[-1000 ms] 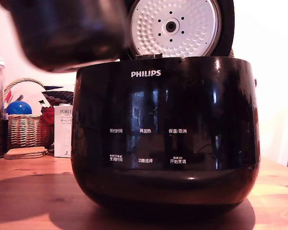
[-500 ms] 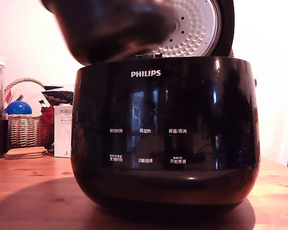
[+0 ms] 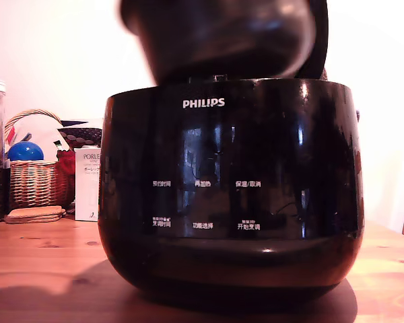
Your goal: Place the pot you are holding inside the rice cooker
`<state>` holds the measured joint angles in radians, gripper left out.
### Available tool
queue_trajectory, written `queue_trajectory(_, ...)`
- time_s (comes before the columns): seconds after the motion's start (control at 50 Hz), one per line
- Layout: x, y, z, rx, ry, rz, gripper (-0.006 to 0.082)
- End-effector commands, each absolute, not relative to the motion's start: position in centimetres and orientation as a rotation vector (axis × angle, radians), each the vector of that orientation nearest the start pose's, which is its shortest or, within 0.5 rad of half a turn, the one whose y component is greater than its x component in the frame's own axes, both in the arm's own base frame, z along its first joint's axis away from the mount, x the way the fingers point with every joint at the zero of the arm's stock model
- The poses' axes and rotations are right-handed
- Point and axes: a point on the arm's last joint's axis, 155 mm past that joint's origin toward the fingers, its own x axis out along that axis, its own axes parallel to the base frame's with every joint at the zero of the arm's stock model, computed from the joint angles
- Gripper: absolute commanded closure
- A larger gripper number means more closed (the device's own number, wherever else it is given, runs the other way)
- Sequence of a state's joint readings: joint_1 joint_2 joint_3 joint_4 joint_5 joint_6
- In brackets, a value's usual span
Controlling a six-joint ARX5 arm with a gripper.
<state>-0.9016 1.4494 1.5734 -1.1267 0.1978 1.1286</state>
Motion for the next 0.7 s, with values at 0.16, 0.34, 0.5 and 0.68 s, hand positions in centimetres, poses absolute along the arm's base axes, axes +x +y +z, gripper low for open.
queue_trajectory(0.16,19.7,-30.5,25.2,1.315,0.337,-1.487,0.0792)
queue_trajectory(0.34,20.7,-29.2,23.5,1.455,0.398,-1.476,0.0792)
queue_trajectory(0.5,20.9,-29.6,22.9,1.475,0.416,-1.499,0.0792)
queue_trajectory(0.68,21.0,-30.1,21.9,1.533,0.431,-1.522,0.0792)
